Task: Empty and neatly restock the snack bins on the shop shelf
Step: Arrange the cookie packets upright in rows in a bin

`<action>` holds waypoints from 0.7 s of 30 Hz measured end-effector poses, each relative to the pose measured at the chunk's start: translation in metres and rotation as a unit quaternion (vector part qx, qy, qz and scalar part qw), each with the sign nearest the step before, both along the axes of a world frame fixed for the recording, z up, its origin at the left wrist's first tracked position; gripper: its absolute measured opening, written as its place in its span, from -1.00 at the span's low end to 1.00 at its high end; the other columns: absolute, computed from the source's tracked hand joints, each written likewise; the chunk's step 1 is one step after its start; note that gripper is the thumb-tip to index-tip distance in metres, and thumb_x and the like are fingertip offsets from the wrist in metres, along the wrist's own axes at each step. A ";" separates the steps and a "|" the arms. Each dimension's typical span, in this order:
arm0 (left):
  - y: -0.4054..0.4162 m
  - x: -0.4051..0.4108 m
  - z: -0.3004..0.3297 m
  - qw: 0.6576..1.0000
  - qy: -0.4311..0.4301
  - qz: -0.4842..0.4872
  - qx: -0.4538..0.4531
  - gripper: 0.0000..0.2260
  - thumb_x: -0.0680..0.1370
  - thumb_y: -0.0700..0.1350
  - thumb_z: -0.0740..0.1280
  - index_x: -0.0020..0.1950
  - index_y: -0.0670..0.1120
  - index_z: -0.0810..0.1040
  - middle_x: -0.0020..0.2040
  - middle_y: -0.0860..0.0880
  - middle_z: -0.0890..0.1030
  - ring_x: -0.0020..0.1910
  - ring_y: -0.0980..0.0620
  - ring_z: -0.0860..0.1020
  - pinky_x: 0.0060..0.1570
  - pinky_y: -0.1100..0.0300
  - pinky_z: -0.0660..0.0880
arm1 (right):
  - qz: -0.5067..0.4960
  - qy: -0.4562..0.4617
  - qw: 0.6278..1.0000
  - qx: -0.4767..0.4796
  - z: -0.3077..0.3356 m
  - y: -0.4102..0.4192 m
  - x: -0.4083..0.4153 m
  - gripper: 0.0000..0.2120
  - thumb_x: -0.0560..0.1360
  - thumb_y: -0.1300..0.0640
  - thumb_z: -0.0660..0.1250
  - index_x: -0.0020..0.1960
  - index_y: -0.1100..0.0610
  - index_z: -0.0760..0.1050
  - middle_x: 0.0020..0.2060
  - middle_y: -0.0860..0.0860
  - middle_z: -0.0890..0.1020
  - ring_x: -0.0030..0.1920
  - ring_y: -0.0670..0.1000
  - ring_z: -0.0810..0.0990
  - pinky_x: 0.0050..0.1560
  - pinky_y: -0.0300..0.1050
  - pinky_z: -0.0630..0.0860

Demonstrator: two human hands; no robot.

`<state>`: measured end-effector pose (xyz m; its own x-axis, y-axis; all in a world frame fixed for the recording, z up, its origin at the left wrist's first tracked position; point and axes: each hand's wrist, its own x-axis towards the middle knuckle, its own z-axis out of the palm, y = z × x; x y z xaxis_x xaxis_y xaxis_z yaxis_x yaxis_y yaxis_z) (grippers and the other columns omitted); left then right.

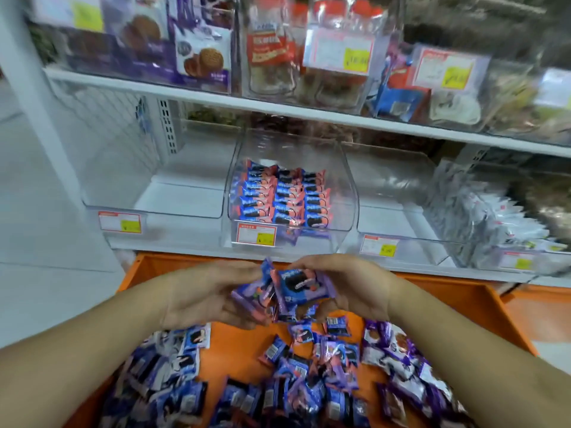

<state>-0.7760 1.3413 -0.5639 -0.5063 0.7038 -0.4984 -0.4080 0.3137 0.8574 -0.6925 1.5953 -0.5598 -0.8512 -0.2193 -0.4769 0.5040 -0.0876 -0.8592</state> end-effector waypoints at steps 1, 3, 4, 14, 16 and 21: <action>-0.001 0.001 0.008 1.000 0.008 -0.014 0.012 -0.65 0.55 -0.23 0.45 0.34 -0.06 0.61 0.12 -0.37 0.68 0.10 -0.41 0.67 0.02 -0.09 0.67 | -0.001 0.017 1.000 0.009 0.010 -0.002 0.007 -0.61 0.58 0.10 0.36 0.34 0.27 0.55 0.25 0.39 0.59 0.10 0.31 0.65 -0.19 0.04 0.59; -0.003 0.003 0.025 0.999 0.026 -0.016 0.019 -0.67 0.59 -0.25 0.41 0.35 -0.06 0.59 0.12 -0.34 0.69 0.07 -0.33 0.69 0.03 -0.08 0.67 | -0.028 0.047 0.997 0.048 0.027 -0.006 0.018 -0.73 0.58 0.25 0.37 0.27 0.30 0.55 0.13 0.38 0.65 0.01 0.30 0.68 -0.19 0.02 0.55; -0.003 0.005 0.029 0.999 0.034 -0.003 0.029 -0.67 0.60 -0.27 0.40 0.35 -0.09 0.58 0.13 -0.32 0.69 0.06 -0.29 0.70 0.07 -0.10 0.67 | -0.047 0.061 0.994 0.072 0.033 -0.007 0.023 -0.83 0.59 0.32 0.35 0.18 0.26 0.57 0.02 0.30 0.70 -0.05 0.28 0.70 -0.22 0.00 0.55; 0.004 -0.013 0.053 0.982 0.043 0.152 0.106 -0.67 0.47 -0.13 0.49 0.22 0.00 0.60 0.19 -0.20 0.71 0.20 -0.22 0.68 0.26 -0.12 0.56 | -0.127 0.135 0.960 0.208 0.056 0.005 0.016 -0.75 0.44 0.09 0.55 0.12 0.05 0.70 0.08 0.08 0.73 0.08 0.13 0.68 -0.02 0.03 0.63; 0.003 -0.022 0.050 0.979 0.062 0.160 0.106 -0.71 0.50 -0.12 0.49 0.21 -0.04 0.66 0.21 -0.22 0.69 0.20 -0.18 0.66 0.21 -0.07 0.54 | -0.123 0.143 0.956 0.224 0.055 0.005 0.011 -0.73 0.44 0.06 0.57 0.13 0.02 0.69 0.07 0.07 0.73 0.01 0.05 0.68 -0.06 0.01 0.59; 0.005 -0.033 0.046 0.974 0.074 0.162 0.141 -0.73 0.43 -0.19 0.50 0.13 -0.14 0.71 -0.06 -0.28 0.70 -0.03 -0.22 0.66 -0.01 0.03 0.64 | -0.117 0.168 0.951 0.234 0.052 0.003 -0.002 -0.76 0.49 0.21 0.57 0.13 0.04 0.68 -0.10 0.11 0.75 -0.16 -0.01 0.70 -0.11 -0.05 0.58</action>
